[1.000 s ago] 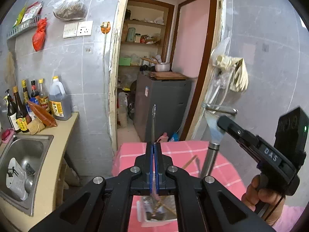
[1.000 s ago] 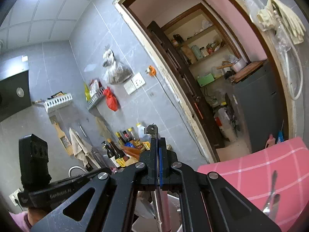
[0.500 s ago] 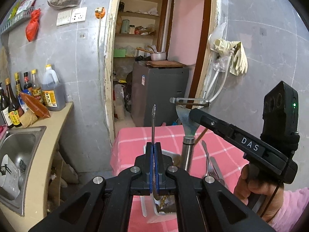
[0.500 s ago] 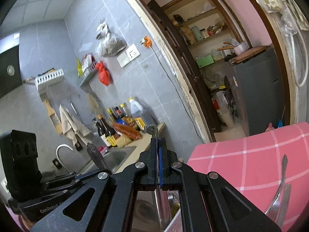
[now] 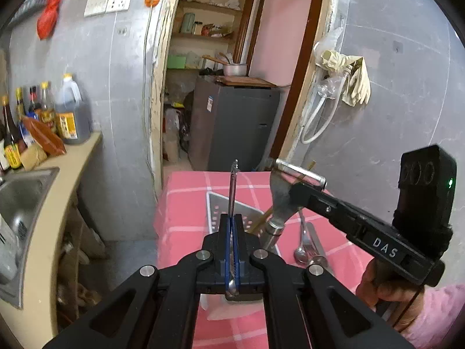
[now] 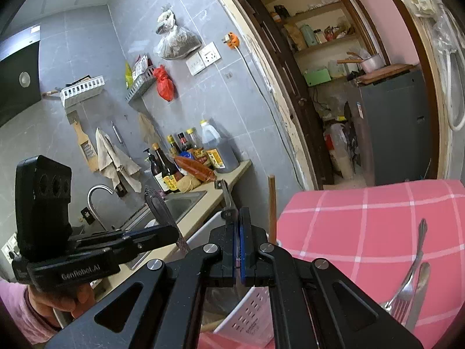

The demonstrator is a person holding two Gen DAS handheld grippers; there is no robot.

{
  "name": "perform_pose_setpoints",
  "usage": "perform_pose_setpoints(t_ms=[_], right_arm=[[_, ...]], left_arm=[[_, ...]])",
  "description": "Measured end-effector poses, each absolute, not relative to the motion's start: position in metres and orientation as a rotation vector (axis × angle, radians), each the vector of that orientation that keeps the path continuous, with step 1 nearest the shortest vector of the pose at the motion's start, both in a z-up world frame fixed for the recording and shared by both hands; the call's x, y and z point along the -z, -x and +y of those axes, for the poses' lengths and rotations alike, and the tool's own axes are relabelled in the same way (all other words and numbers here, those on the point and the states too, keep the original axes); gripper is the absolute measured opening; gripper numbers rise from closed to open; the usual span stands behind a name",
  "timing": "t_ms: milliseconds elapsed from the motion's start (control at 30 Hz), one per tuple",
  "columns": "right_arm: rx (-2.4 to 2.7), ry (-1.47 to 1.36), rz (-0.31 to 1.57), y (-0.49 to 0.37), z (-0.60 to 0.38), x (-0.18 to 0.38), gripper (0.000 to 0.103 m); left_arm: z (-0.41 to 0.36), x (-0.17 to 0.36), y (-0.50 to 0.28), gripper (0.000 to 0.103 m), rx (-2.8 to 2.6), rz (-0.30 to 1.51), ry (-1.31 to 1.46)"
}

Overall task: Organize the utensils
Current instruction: 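Lower both tools over the white holder and open them to drop the utensils, then withdraw both tools and move them back over the remaining utensils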

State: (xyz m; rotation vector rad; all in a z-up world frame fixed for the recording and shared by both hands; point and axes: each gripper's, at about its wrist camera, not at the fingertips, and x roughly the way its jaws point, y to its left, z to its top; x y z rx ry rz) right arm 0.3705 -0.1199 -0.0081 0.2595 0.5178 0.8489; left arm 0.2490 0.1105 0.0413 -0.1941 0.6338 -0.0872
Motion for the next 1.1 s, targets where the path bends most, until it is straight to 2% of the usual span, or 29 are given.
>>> perform_pose_setpoints(t_ms=[133, 200, 267, 367, 467, 500, 567, 600, 667, 700, 833, 867, 933, 1100], right_arm=[[-0.851, -0.247, 0.554, -0.369, -0.121, 0.012, 0.003], [-0.852, -0.247, 0.578, -0.368, -0.125, 0.015, 0.007], [-0.850, -0.254, 0.593, -0.367, -0.128, 0.016, 0.027], [-0.839, -0.264, 0.604, -0.365, -0.135, 0.018, 0.032], [-0.819, -0.261, 0.602, -0.362, -0.142, 0.017, 0.033], [-0.809, -0.261, 0.594, -0.360, -0.146, 0.016, 0.035], [-0.778, -0.262, 0.568, -0.356, -0.156, 0.010, 0.049], [-0.755, -0.260, 0.550, -0.352, -0.162, 0.007, 0.052], [-0.719, -0.258, 0.523, -0.348, -0.173, -0.001, 0.062], [-0.696, -0.253, 0.505, -0.344, -0.179, -0.004, 0.065], [-0.618, -0.221, 0.450, -0.335, -0.197, -0.022, 0.092], [-0.591, -0.207, 0.430, -0.331, -0.203, -0.026, 0.098], [-0.550, -0.178, 0.402, -0.325, -0.211, -0.033, 0.102], [-0.464, -0.100, 0.358, -0.311, -0.236, -0.049, 0.102]], left_arm=[[0.115, -0.040, -0.246, 0.004, 0.097, 0.638, 0.254], [0.117, -0.039, -0.245, 0.004, 0.093, 0.644, 0.281], [0.118, -0.037, -0.244, 0.005, 0.082, 0.648, 0.307], [0.120, -0.036, -0.242, 0.007, 0.083, 0.647, 0.339], [0.119, -0.037, -0.240, 0.019, 0.079, 0.635, 0.351], [0.118, -0.038, -0.238, 0.026, 0.079, 0.626, 0.356], [0.116, -0.041, -0.235, 0.039, 0.067, 0.606, 0.359], [0.115, -0.043, -0.233, 0.047, 0.058, 0.594, 0.357], [0.110, -0.046, -0.228, 0.056, 0.038, 0.569, 0.345], [0.106, -0.048, -0.227, 0.063, 0.024, 0.562, 0.333], [0.090, -0.055, -0.219, 0.096, -0.053, 0.522, 0.287], [0.083, -0.057, -0.216, 0.099, -0.084, 0.498, 0.269], [0.073, -0.060, -0.211, 0.103, -0.127, 0.462, 0.239], [0.044, -0.067, -0.201, 0.103, -0.179, 0.389, 0.146]])
